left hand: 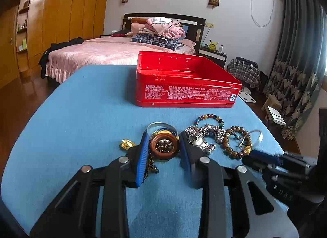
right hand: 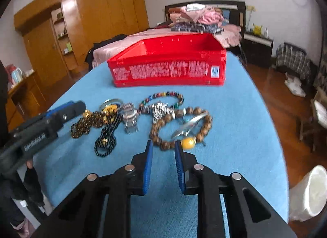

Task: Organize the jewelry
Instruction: 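Close the right gripper on the silver bangle while the left gripper holds the brown ring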

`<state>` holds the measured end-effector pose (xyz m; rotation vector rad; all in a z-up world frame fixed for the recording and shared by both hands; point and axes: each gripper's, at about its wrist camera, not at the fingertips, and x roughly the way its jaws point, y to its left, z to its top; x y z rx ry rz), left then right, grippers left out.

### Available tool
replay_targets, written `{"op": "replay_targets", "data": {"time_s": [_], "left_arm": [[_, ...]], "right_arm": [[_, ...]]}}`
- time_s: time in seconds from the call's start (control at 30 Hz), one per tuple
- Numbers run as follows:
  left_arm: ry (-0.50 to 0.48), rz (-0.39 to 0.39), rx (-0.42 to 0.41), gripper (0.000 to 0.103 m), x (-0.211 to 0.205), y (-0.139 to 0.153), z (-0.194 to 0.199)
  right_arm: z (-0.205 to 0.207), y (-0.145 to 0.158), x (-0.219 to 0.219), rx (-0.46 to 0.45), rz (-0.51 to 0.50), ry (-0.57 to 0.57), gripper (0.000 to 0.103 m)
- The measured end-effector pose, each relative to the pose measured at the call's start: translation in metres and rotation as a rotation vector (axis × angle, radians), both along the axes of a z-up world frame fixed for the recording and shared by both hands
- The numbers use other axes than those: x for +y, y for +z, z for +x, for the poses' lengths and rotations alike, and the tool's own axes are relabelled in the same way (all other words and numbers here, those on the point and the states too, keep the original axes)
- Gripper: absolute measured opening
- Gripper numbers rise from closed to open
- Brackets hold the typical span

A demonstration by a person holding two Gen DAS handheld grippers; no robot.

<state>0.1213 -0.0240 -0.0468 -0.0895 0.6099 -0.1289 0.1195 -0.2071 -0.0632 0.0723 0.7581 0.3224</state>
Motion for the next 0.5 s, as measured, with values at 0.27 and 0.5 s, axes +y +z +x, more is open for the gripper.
{"op": "replay_targets", "data": {"time_s": [0.27,0.5], "left_arm": [[0.001,0.0,0.028,0.029,0.001,-0.011,-0.002],[0.001,0.004,0.036,0.029,-0.001,-0.016,-0.002]], "right_arm": [[-0.009,-0.005,-0.014,0.024,0.012,-0.056,0.045],[-0.004,-0.003,-0.033,-0.018,-0.013,-0.118,0.056]]}}
